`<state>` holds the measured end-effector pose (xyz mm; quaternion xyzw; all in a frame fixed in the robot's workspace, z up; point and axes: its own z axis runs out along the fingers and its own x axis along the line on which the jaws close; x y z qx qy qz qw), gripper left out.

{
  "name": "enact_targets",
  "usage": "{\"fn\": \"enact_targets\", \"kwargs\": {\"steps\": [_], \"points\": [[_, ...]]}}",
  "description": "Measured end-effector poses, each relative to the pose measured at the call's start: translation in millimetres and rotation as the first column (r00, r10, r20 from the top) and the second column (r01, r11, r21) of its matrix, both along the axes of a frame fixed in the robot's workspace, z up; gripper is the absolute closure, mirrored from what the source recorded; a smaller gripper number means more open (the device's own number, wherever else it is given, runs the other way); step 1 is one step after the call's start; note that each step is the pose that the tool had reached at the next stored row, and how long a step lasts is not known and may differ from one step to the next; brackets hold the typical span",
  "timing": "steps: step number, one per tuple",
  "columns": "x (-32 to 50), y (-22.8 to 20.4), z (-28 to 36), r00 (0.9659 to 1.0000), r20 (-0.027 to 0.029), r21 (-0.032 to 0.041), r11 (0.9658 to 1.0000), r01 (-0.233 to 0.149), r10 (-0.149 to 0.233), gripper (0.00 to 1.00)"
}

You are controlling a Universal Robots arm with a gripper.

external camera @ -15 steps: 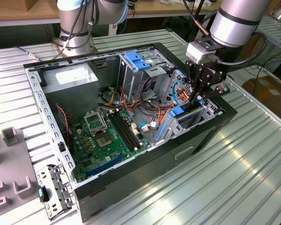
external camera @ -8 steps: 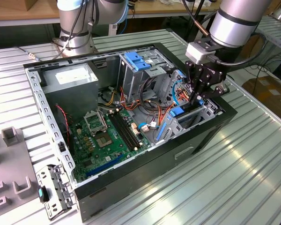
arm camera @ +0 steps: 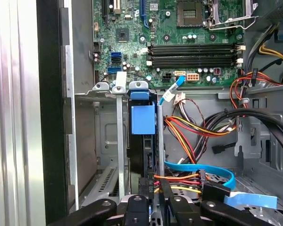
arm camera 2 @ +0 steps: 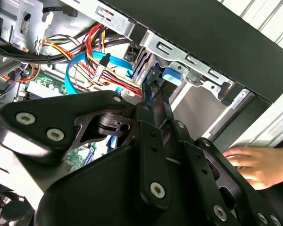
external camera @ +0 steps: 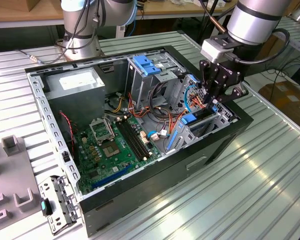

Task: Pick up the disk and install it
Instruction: 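Insert the first disk wire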

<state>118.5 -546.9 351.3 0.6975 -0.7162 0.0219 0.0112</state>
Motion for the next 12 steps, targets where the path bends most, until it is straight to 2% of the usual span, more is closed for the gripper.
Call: {"fn": "enact_targets", "kwargs": {"steps": [1, 3, 12], "points": [[0.0, 0.0, 0.0, 1.0, 0.0, 0.0001, 1.0, 0.0, 0.0, 0.78], [0.0, 0.0, 0.3, 1.0, 0.0, -0.0002, 1.0, 0.0, 0.0, 0.89], [0.0, 0.0, 0.7, 1.0, 0.0, -0.0001, 1.0, 0.0, 0.0, 0.89]]}}
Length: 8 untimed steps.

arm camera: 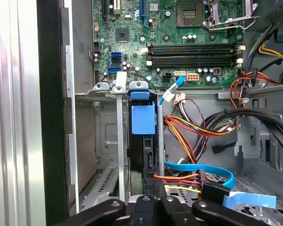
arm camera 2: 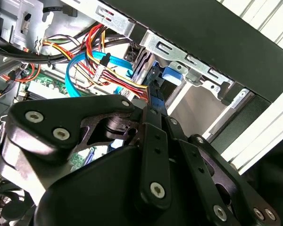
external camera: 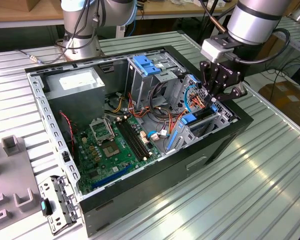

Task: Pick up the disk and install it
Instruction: 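Insert the first disk wire, then insert the second disk wire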

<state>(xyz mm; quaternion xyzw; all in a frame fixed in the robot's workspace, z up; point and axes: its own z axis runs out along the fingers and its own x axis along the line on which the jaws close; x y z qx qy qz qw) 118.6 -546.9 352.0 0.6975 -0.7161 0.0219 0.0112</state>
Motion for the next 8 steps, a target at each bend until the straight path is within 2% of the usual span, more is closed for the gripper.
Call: {"fn": "enact_targets", "kwargs": {"steps": [8], "points": [[0.0, 0.0, 0.5, 1.0, 0.0, -0.0001, 1.0, 0.0, 0.0, 0.89]]}}
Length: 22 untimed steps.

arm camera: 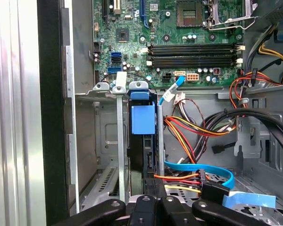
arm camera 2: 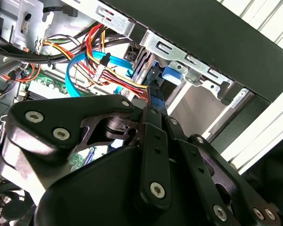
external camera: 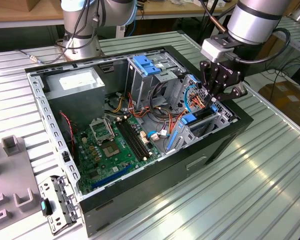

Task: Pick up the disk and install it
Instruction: 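Insert the second disk wire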

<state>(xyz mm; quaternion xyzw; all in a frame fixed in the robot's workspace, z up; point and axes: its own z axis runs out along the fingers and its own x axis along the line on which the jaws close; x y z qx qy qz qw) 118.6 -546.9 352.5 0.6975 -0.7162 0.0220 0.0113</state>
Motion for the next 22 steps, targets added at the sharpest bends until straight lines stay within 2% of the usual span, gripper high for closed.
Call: {"fn": "enact_targets", "kwargs": {"steps": [5, 10, 17, 22], "points": [[0.0, 0.0, 0.3, 1.0, 0.0, 0.0, 1.0, 0.0, 0.0, 0.89], [-3.5, 0.0, 0.3, 1.0, 0.0, -0.0001, 1.0, 0.0, 0.0, 0.89], [-16.2, 0.0, 0.3, 1.0, 0.0, 0.0003, 1.0, 0.0, 0.0, 0.89], [-19.9, 0.0, 0.3, 1.0, 0.0, 0.0002, 1.0, 0.0, 0.0, 0.89]]}}
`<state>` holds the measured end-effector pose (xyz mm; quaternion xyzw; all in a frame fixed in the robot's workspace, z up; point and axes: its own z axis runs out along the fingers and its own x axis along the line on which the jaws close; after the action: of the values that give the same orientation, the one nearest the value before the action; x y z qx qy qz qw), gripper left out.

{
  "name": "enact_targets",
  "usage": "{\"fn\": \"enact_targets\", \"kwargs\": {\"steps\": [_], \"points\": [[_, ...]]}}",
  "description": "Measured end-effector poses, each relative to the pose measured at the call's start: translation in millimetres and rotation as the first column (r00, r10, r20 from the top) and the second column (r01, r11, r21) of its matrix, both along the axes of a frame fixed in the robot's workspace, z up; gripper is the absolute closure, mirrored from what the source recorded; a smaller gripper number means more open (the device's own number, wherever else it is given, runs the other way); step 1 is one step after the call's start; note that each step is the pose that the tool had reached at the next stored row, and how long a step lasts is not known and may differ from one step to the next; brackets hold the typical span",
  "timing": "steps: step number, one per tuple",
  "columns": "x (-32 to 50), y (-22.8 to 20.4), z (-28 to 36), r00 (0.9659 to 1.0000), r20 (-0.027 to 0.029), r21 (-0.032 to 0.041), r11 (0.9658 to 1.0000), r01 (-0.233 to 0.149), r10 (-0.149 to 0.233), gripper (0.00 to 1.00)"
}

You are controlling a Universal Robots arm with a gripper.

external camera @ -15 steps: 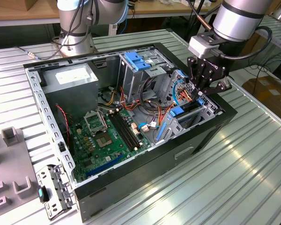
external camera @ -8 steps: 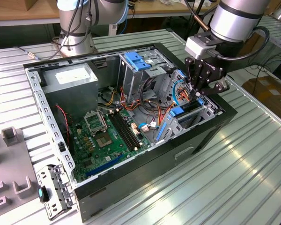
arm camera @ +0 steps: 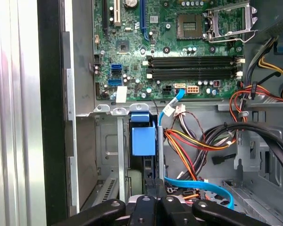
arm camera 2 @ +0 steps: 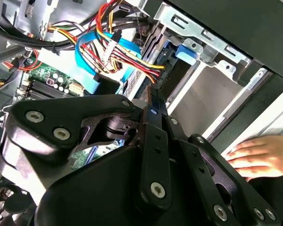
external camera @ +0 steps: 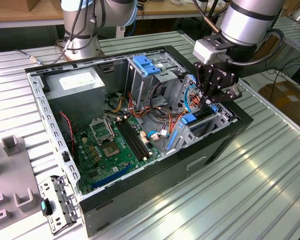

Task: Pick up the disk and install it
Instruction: 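Insert the second disk wire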

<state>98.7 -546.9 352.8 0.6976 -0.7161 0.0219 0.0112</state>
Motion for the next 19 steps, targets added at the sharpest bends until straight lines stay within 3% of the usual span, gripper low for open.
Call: {"fn": "enact_targets", "kwargs": {"steps": [3, 6, 15, 18, 19], "points": [[-0.1, 0.1, 1.7, 1.0, 0.0, 0.0003, 1.0, 0.0, 0.0, 0.89], [-0.1, 0.0, 7.6, 1.0, 0.0, 0.0021, 1.0, 0.0, 0.0, 0.89], [-0.1, 0.0, 34.7, 1.0, 0.0, 0.0022, 1.0, 0.0, 0.0, 0.89], [-4.1, 0.0, 34.9, 1.0, 0.0, 0.0022, 1.0, 0.0, 0.0, 0.89], [-4.7, 0.8, 35.6, 1.0, 0.0, -0.0033, 1.0, 0.0, 0.0, 0.89]]}}
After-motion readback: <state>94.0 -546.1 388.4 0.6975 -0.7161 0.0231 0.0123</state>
